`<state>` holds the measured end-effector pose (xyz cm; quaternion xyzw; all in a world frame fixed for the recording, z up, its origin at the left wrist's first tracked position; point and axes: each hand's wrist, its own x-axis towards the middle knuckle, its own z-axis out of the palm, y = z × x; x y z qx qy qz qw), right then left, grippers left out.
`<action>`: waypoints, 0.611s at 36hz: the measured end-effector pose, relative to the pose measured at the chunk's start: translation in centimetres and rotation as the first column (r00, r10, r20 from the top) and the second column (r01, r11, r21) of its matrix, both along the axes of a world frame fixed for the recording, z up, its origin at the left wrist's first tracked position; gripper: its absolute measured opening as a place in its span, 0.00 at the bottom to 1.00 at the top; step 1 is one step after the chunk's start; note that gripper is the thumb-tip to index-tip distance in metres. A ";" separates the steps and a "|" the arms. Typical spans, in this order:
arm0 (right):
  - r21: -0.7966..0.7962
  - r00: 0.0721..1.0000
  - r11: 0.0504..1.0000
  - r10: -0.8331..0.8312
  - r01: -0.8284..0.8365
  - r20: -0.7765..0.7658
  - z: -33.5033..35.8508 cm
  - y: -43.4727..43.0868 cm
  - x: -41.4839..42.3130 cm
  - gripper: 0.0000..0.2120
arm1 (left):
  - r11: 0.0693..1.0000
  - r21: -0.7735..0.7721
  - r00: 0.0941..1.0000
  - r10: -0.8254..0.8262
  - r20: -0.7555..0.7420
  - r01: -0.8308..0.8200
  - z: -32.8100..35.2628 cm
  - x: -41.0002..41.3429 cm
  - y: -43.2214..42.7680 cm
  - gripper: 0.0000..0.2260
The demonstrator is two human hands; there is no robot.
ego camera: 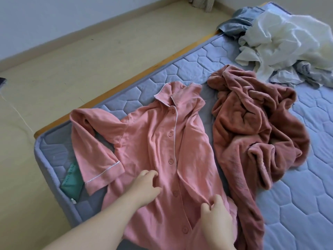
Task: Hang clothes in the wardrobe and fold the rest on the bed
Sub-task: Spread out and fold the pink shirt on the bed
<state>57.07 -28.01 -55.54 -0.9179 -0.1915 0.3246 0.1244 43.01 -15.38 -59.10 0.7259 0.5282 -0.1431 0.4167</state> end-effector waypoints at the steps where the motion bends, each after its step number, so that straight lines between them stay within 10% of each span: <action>1: 0.069 0.999 0.997 -0.045 0.044 0.013 0.5 0.4 0.7 0.02 | 1.000 0.002 1.000 -0.002 0.005 0.002 0.2 0.5 0.0 0.22; 6: 0.403 0.962 0.880 -0.274 0.252 -0.002 5.3 4.9 5.8 0.02 | 0.999 0.015 0.998 0.039 0.045 -0.040 1.5 3.0 0.1 0.22; 9: 0.670 0.890 0.655 -0.455 0.349 -0.019 8.1 7.8 9.7 0.02 | 0.999 0.035 0.997 0.039 0.069 -0.041 2.2 4.2 0.2 0.22; 13: 0.840 0.920 0.391 -0.267 0.376 -0.288 10.4 9.4 12.4 0.24 | 0.998 0.054 0.997 0.037 0.073 -0.041 2.8 5.3 0.5 0.22; 22: 0.553 0.975 0.814 -0.065 0.176 -0.213 2.5 3.1 7.9 0.32 | 1.000 0.012 0.998 -0.021 0.054 0.021 2.9 5.5 -0.4 0.24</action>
